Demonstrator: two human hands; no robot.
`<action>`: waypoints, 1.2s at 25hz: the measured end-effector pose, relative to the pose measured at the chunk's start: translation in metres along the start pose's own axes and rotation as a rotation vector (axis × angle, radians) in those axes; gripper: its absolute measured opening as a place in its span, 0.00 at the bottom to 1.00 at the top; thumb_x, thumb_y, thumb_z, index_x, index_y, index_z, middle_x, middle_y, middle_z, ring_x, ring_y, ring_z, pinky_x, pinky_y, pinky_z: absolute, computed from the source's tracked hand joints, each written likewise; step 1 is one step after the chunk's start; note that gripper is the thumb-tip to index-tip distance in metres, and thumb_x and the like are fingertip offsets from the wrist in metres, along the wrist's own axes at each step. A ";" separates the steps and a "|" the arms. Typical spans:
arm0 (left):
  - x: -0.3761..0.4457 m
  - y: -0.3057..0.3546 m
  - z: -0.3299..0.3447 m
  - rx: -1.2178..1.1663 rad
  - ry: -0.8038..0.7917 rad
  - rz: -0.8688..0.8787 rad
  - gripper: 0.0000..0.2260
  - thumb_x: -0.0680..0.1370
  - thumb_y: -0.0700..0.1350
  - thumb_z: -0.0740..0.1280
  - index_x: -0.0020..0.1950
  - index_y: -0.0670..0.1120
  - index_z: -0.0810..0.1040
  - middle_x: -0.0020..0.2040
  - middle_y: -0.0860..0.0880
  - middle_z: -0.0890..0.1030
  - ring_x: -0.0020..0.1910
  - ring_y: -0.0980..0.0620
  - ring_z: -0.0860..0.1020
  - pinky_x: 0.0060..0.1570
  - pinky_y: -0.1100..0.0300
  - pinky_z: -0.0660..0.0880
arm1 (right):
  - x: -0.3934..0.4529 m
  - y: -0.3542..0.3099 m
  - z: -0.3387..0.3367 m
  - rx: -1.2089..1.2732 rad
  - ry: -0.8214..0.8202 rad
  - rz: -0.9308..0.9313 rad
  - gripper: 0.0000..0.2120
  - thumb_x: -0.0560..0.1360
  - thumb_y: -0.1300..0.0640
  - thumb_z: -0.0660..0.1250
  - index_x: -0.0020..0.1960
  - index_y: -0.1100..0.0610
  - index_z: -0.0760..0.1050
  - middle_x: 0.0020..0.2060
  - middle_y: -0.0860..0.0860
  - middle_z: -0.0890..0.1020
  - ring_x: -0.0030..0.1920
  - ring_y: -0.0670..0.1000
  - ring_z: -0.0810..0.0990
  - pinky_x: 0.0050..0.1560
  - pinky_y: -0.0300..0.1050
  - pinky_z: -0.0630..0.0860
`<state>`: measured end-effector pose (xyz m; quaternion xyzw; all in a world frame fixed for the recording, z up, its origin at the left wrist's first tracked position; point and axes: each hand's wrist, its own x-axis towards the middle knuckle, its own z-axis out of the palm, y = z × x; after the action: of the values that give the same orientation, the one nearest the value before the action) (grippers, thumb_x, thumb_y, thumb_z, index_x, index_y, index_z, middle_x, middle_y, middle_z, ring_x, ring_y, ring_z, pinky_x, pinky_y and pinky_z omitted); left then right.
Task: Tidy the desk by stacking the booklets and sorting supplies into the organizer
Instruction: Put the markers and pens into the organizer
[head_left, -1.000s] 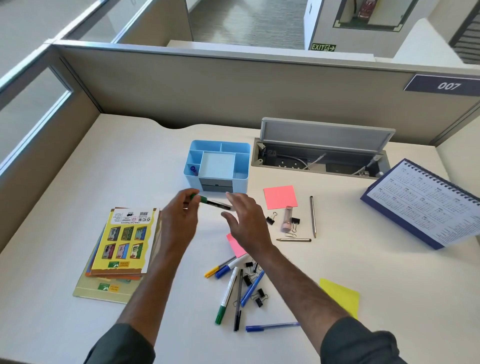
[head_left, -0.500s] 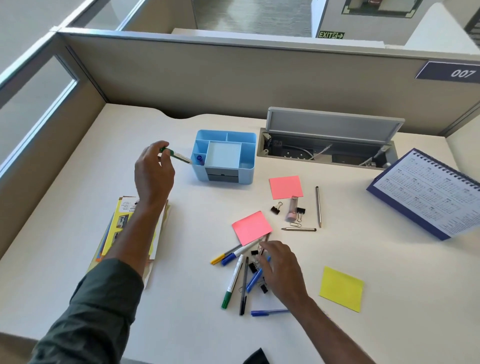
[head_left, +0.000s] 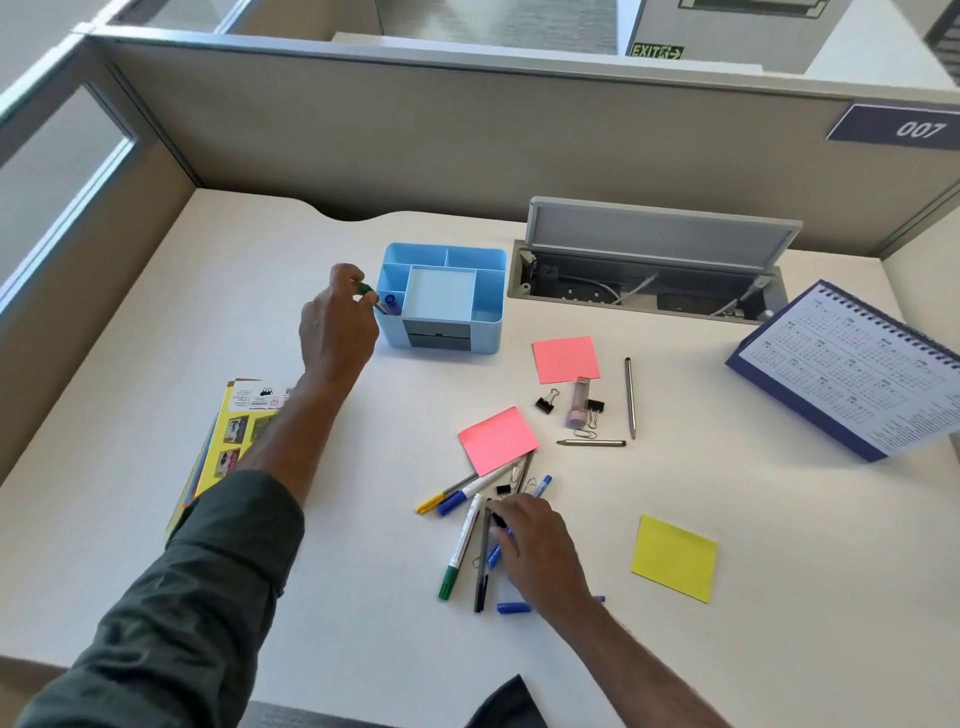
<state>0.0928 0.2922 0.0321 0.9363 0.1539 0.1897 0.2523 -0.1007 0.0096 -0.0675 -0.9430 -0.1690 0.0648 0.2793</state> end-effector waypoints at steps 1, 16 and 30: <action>0.000 0.000 0.004 0.051 -0.030 0.001 0.07 0.82 0.42 0.64 0.60 0.45 0.73 0.53 0.40 0.85 0.47 0.36 0.81 0.44 0.48 0.76 | 0.003 -0.003 0.001 -0.024 -0.034 -0.042 0.13 0.75 0.59 0.68 0.59 0.51 0.77 0.51 0.45 0.77 0.53 0.48 0.76 0.51 0.41 0.75; -0.001 -0.014 0.024 0.055 -0.121 -0.074 0.09 0.82 0.42 0.63 0.61 0.44 0.76 0.62 0.45 0.81 0.60 0.41 0.75 0.55 0.47 0.72 | 0.012 -0.032 0.016 -0.279 -0.257 -0.271 0.21 0.61 0.71 0.70 0.48 0.49 0.80 0.43 0.50 0.72 0.45 0.54 0.73 0.44 0.48 0.70; -0.149 0.004 -0.041 -0.566 -0.200 -0.192 0.12 0.81 0.57 0.66 0.54 0.49 0.82 0.50 0.52 0.84 0.48 0.55 0.83 0.47 0.51 0.82 | 0.032 -0.068 -0.032 0.405 0.054 -0.087 0.11 0.75 0.61 0.69 0.55 0.50 0.80 0.51 0.44 0.78 0.52 0.45 0.76 0.55 0.41 0.73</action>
<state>-0.0553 0.2489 0.0261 0.8241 0.1571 0.1074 0.5336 -0.0831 0.0585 -0.0043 -0.8608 -0.1853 0.0599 0.4701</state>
